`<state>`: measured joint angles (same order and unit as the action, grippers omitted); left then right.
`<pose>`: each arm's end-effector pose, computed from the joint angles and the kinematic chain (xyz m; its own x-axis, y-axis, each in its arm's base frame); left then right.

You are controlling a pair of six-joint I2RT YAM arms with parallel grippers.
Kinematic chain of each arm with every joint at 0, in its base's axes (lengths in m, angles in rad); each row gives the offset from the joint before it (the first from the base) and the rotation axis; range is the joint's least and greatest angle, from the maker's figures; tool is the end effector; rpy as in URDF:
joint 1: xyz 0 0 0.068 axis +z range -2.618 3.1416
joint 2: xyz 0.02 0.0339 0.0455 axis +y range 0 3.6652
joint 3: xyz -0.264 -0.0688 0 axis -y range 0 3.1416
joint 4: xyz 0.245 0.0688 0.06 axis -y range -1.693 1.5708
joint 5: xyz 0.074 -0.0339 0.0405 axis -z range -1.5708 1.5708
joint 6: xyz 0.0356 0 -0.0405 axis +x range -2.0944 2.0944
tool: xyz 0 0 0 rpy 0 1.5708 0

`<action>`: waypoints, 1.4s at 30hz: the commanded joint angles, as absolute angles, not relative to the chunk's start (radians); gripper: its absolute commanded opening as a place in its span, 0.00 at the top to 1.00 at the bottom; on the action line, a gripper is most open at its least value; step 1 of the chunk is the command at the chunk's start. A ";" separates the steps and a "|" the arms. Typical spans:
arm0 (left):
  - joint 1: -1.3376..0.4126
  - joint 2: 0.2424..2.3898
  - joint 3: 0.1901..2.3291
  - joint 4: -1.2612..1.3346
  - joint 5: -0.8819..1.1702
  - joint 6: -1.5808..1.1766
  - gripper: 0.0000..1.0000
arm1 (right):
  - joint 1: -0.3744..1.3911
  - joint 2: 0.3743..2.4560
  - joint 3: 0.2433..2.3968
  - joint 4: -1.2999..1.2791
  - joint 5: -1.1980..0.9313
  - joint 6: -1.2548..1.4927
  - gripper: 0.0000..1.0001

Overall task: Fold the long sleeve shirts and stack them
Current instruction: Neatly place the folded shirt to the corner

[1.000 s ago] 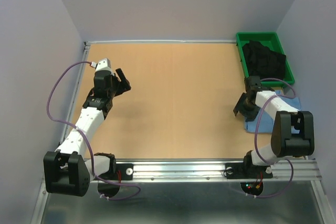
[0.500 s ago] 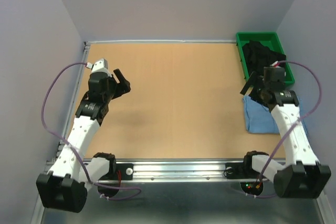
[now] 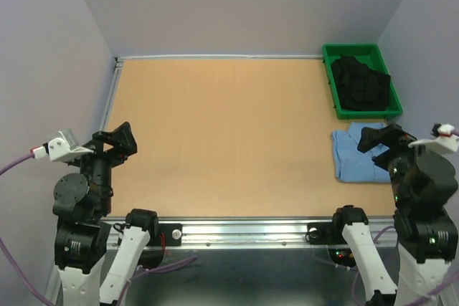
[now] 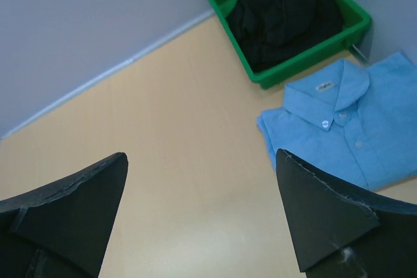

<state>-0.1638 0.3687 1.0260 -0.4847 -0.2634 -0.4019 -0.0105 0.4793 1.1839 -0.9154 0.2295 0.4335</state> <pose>0.0388 0.0030 0.4244 0.1933 -0.4148 -0.8892 -0.0217 0.9042 -0.4265 0.0397 -0.0085 0.4169 -0.0921 0.4100 -0.9074 0.2990 0.8806 0.3676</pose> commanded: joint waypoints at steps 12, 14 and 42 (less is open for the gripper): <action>-0.167 0.150 1.100 -0.741 -0.391 -0.348 0.01 | 0.028 0.140 1.267 -1.147 0.256 0.413 0.00; -0.167 0.130 1.091 -0.747 -0.402 -0.371 0.01 | 0.026 0.108 1.264 -1.158 0.271 0.411 0.00; -0.167 0.055 0.976 -0.802 -0.353 -0.459 0.01 | 0.058 0.095 1.285 -1.187 0.232 0.407 0.00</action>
<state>-0.1642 0.0406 0.9874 -0.8349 -0.3580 -0.4660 0.0479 0.0662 1.2598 -1.2053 0.2440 0.4149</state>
